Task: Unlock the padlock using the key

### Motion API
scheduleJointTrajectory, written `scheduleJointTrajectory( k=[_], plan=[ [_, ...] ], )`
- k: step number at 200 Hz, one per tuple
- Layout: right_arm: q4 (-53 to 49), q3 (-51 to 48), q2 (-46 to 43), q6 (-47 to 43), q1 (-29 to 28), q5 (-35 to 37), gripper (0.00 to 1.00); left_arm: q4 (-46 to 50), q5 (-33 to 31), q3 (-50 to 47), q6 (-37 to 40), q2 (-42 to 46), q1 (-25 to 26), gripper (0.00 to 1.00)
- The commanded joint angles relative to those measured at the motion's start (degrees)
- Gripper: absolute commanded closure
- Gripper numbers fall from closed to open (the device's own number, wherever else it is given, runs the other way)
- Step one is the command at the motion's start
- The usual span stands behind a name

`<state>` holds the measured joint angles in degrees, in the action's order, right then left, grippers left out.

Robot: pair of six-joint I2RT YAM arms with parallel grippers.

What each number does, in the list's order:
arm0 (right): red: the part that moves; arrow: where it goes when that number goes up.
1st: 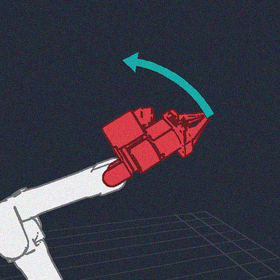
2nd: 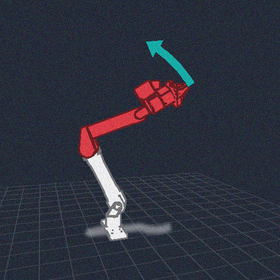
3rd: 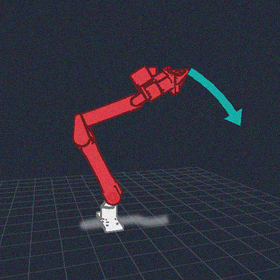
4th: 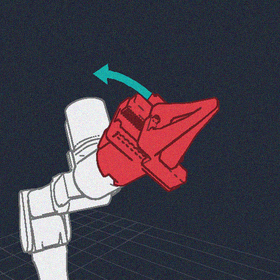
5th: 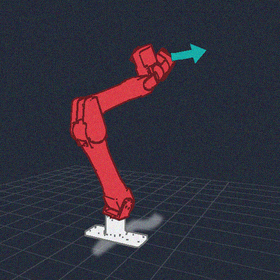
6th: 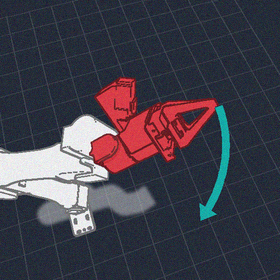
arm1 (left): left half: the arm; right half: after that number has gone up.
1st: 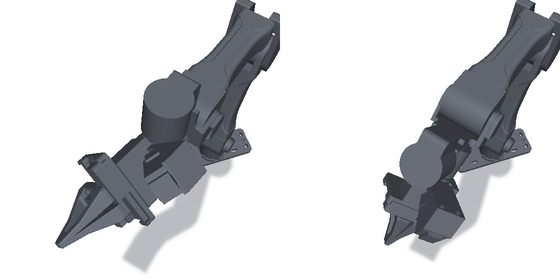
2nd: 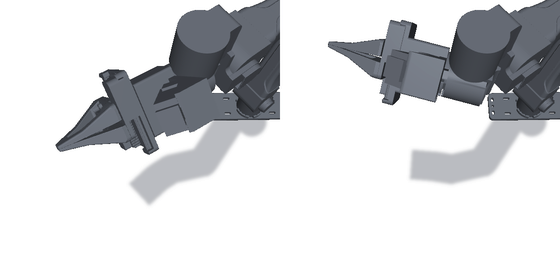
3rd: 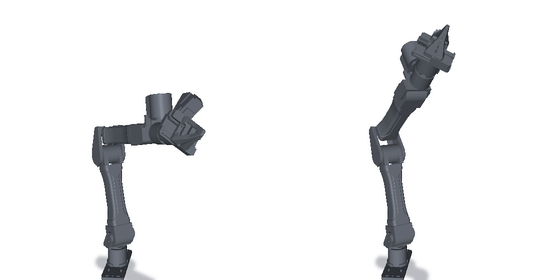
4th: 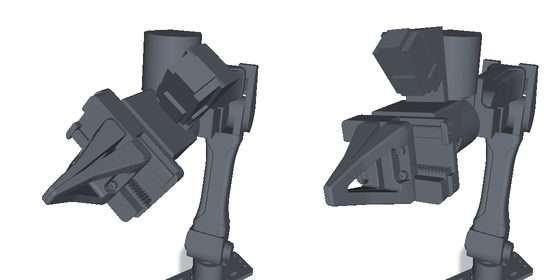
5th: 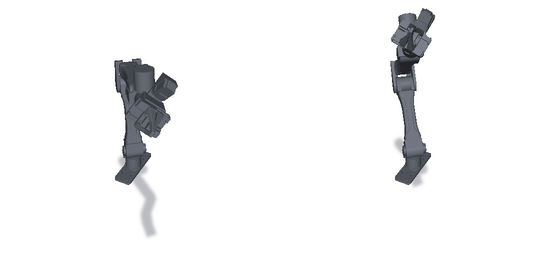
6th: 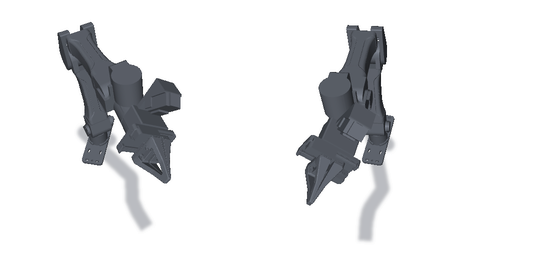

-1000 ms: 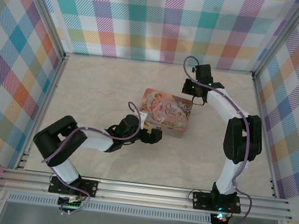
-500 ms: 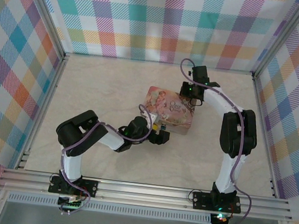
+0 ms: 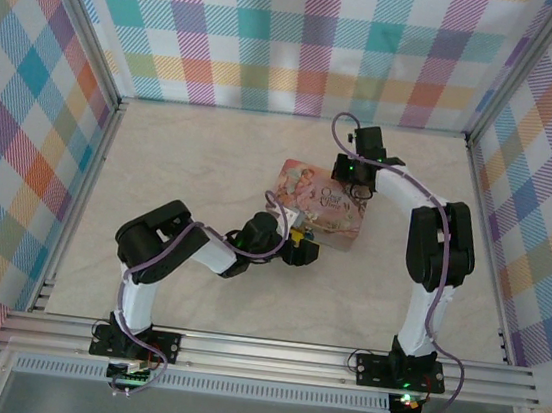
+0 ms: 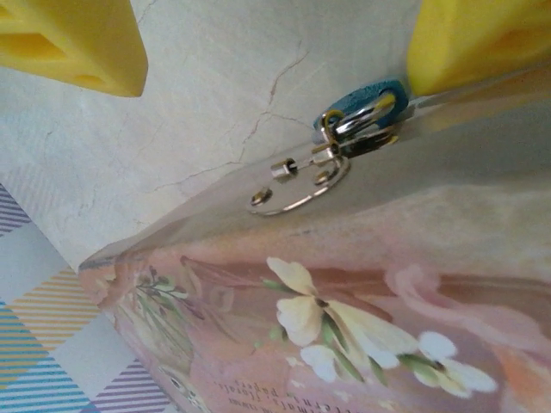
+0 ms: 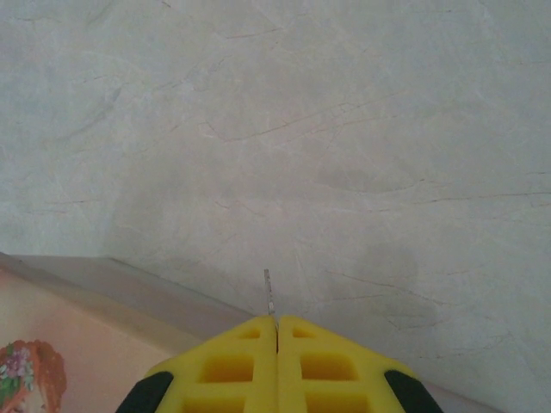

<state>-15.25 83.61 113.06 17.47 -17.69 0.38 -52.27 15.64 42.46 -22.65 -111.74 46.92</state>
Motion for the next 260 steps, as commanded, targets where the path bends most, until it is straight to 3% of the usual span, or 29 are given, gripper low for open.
scheduleJointTrajectory(
  k=[1,65,86,115,128,167,230,260],
  plan=[
    [-3.21,-2.40,-0.60,0.10,-1.25,-2.22,1.00,-5.80,4.47,2.77,0.37,-1.20,0.90,0.24],
    [-3.09,-2.73,-1.17,0.41,-1.46,-2.49,1.00,-8.82,5.54,3.60,-2.67,-3.26,0.90,0.30],
    [-2.96,-2.91,-1.26,0.54,-1.51,-2.40,1.00,-10.45,8.51,4.61,-4.44,-4.68,0.96,0.44],
    [-2.75,-3.25,-1.35,0.48,-1.54,-2.40,1.00,-11.85,8.61,4.37,-5.73,-5.05,0.97,0.40],
    [-2.85,-3.19,-1.34,0.54,-1.55,-2.49,1.00,-10.96,7.13,4.29,-6.01,-4.95,0.97,0.35],
    [-2.82,-3.14,-1.50,0.80,-1.72,-2.71,1.00,-10.71,1.55,4.38,-8.06,-5.97,1.24,0.34],
    [-2.71,-3.70,-1.65,1.16,-2.08,-2.59,1.00,-16.58,-5.02,4.12,-10.11,-8.40,3.18,0.26],
    [-2.68,-4.24,-2.09,1.14,-2.12,-2.49,1.00,-22.27,-2.19,2.02,-11.47,-8.16,2.31,0.34]
  ],
)
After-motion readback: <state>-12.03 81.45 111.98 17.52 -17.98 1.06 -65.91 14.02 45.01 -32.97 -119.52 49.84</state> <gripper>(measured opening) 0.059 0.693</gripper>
